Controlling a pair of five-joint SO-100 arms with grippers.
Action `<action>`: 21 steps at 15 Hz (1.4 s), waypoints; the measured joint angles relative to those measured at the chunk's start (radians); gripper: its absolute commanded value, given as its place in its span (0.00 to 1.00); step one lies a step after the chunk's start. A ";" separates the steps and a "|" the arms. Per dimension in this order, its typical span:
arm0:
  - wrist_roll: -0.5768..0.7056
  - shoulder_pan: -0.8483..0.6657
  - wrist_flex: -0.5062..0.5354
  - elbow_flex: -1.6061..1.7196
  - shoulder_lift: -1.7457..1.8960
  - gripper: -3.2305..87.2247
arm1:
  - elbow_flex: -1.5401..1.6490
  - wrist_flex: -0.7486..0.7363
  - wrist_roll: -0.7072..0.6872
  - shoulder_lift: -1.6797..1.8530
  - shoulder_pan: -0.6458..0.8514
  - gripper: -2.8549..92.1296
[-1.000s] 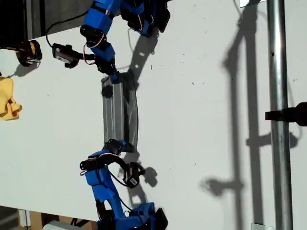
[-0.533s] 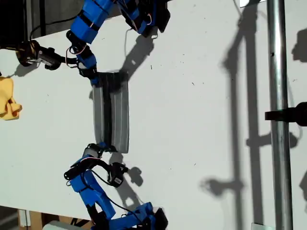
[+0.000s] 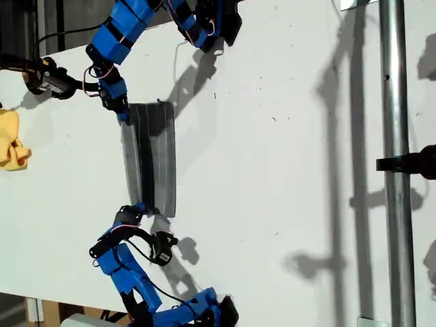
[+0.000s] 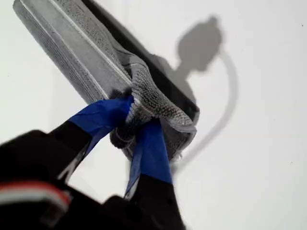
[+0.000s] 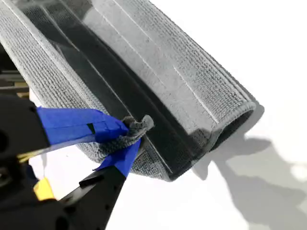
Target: Grasp corners of a towel and fold twice.
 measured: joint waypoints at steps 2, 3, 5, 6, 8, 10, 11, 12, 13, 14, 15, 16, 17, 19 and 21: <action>-0.006 0.003 -0.011 0.041 -0.035 0.01 | 0.055 0.035 0.008 -0.035 -0.015 0.03; -0.018 0.006 -0.009 0.043 -0.054 0.01 | 0.067 0.066 0.020 -0.054 -0.031 0.03; -0.048 0.012 0.020 0.032 -0.114 0.01 | 0.074 0.124 0.049 -0.098 -0.058 0.03; -0.061 0.021 0.055 0.003 -0.155 0.01 | 0.072 0.147 0.063 -0.130 -0.072 0.03; -0.080 0.048 0.127 -0.072 -0.238 0.01 | 0.074 0.179 0.081 -0.207 -0.089 0.03; -0.095 0.049 0.184 -0.150 -0.318 0.01 | 0.072 0.190 0.098 -0.308 -0.091 0.03; -0.097 0.049 0.202 -0.173 -0.337 0.01 | 0.063 0.198 0.104 -0.356 -0.091 0.03; -0.098 0.049 0.216 -0.190 -0.354 0.01 | 0.048 0.204 0.107 -0.403 -0.091 0.03; -0.098 0.049 0.229 -0.201 -0.354 0.07 | 0.018 0.215 0.110 -0.437 -0.091 0.18; -0.098 0.049 0.245 -0.210 -0.354 0.19 | 0.008 0.233 0.118 -0.440 -0.091 0.34; -0.106 0.048 0.270 -0.212 -0.354 0.26 | 0.003 0.261 0.126 -0.442 -0.089 0.39; -0.114 0.048 0.298 -0.210 -0.356 0.35 | -0.006 0.298 0.129 -0.440 -0.084 0.39; -0.110 0.037 0.321 -0.210 -0.353 0.37 | -0.009 0.336 0.129 -0.422 -0.075 0.41; -0.106 0.040 0.354 -0.190 -0.284 0.40 | -0.009 0.408 0.129 -0.298 -0.058 0.42; -0.109 0.043 0.365 -0.129 -0.110 0.42 | -0.012 0.529 0.129 -0.103 -0.048 0.42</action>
